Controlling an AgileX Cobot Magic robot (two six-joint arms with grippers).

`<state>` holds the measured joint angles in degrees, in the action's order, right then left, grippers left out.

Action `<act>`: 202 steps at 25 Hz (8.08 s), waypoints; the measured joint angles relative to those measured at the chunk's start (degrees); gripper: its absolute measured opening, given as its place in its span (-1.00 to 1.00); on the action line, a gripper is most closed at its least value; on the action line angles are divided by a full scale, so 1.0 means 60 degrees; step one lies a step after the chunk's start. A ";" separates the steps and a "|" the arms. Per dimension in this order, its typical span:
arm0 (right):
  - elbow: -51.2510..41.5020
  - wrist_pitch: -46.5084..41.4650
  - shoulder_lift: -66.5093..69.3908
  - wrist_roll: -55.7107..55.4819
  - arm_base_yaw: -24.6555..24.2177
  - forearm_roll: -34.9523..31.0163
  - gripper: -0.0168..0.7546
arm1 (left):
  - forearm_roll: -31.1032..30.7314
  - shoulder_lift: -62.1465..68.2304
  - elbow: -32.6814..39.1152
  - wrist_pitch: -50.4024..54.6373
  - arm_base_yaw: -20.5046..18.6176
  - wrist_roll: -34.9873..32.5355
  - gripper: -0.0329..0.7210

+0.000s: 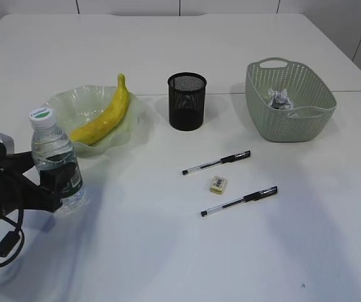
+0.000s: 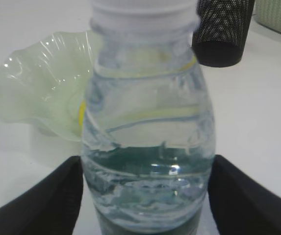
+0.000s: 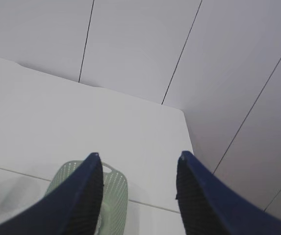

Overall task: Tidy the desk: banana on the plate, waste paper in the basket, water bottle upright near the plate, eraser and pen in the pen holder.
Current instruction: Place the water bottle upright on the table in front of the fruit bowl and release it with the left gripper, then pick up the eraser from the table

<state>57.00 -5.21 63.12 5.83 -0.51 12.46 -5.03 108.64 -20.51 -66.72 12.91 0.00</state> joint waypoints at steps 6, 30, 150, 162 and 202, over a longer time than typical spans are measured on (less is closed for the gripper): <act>0.0000 0.0024 0.0000 0.0000 0.0000 0.0000 0.00 | 0.0039 0.0000 0.0000 0.0004 0.0000 0.0000 0.56; 0.0000 0.0024 0.0000 0.0000 0.0000 0.0020 0.00 | -0.0095 -0.0535 0.0013 0.0088 0.0000 0.0221 0.66; 0.6610 -1.0909 0.6116 -0.1968 0.0599 -0.5124 0.02 | -0.0738 -0.8926 -0.6221 1.5584 0.0000 0.1119 0.66; 0.8850 -1.0951 0.8533 -0.2830 0.2450 -0.3628 0.05 | -0.1390 -0.8905 -0.6381 1.6070 0.0000 0.1119 0.66; 0.7992 -1.0818 1.0658 -0.2859 0.3868 -0.2427 0.06 | -0.2131 -0.8905 -0.6381 1.6465 0.0000 0.1119 0.66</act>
<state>104.96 -70.12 127.07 -11.33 22.69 -2.10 -17.81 55.21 -58.79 32.07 12.91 6.71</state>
